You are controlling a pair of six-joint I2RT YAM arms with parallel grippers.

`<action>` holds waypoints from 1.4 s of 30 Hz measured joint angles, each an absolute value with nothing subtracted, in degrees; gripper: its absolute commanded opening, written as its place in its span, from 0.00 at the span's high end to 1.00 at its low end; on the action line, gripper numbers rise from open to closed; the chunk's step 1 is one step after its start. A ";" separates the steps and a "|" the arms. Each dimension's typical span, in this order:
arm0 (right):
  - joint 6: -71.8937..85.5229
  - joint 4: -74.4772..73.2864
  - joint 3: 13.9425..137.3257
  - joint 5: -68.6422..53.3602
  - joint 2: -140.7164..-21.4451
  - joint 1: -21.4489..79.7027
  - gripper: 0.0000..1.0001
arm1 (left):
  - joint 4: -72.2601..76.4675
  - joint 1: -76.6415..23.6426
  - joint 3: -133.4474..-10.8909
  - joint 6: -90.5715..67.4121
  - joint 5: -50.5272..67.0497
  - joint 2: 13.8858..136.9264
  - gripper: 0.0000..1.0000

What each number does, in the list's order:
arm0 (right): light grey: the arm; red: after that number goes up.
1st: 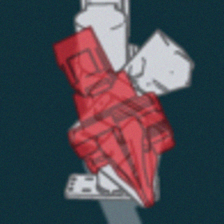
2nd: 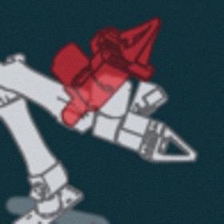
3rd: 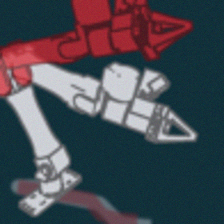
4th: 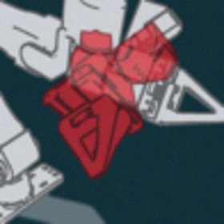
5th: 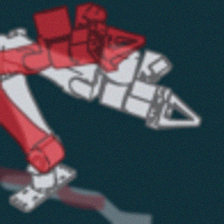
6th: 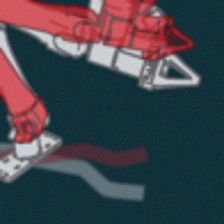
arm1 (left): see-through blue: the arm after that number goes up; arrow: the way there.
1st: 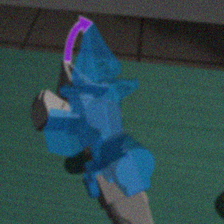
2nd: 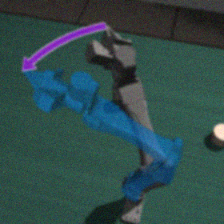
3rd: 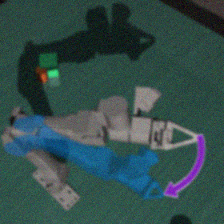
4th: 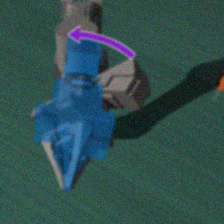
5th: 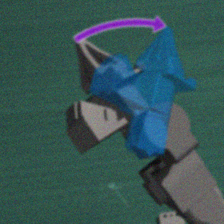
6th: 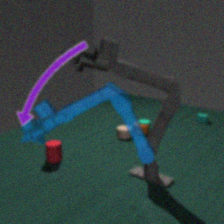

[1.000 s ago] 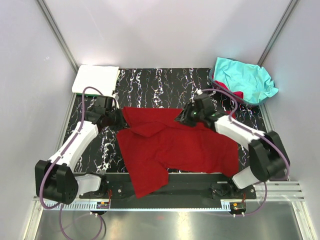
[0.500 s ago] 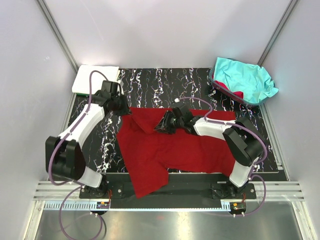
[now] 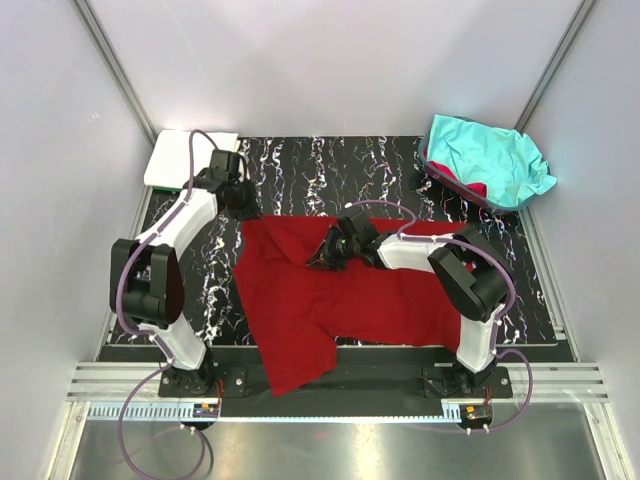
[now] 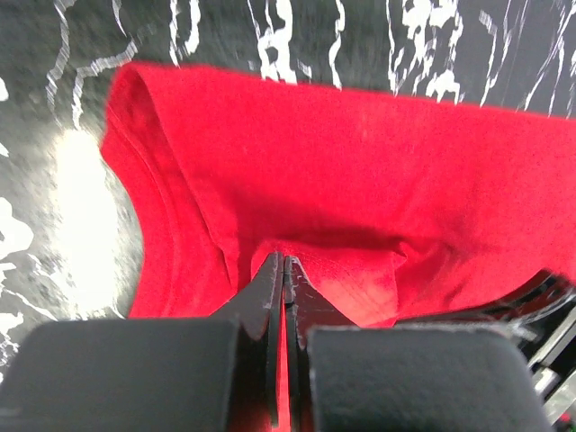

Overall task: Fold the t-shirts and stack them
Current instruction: Fold the tshirt

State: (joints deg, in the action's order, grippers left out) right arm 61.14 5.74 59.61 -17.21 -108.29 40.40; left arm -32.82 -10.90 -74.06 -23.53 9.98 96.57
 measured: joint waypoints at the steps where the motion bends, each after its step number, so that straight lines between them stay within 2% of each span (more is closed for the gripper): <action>1: 61.28 5.76 59.61 -17.21 -108.29 40.53 0.82 | -32.77 -10.59 -74.89 -23.53 9.87 96.97 1.00; 6: 61.56 5.82 59.64 -17.26 -108.29 40.95 0.71 | -31.35 -9.82 -78.04 -23.81 9.85 98.94 1.00; 12: 61.76 6.24 59.90 -17.54 -109.19 40.95 0.66 | -30.24 -9.80 -79.37 -24.03 9.89 101.41 1.00; 31: 64.84 5.80 66.28 -16.80 -115.59 40.97 0.63 | -29.74 -9.80 -78.85 -24.75 10.39 101.45 1.00; 36: 66.04 0.05 70.13 -14.98 -116.73 40.99 0.65 | -29.36 -9.80 -77.71 -25.54 10.96 100.64 1.00; 42: 66.28 -10.13 77.47 -12.60 -119.02 41.34 0.63 | -28.53 -9.80 -76.34 -26.02 11.46 99.79 1.00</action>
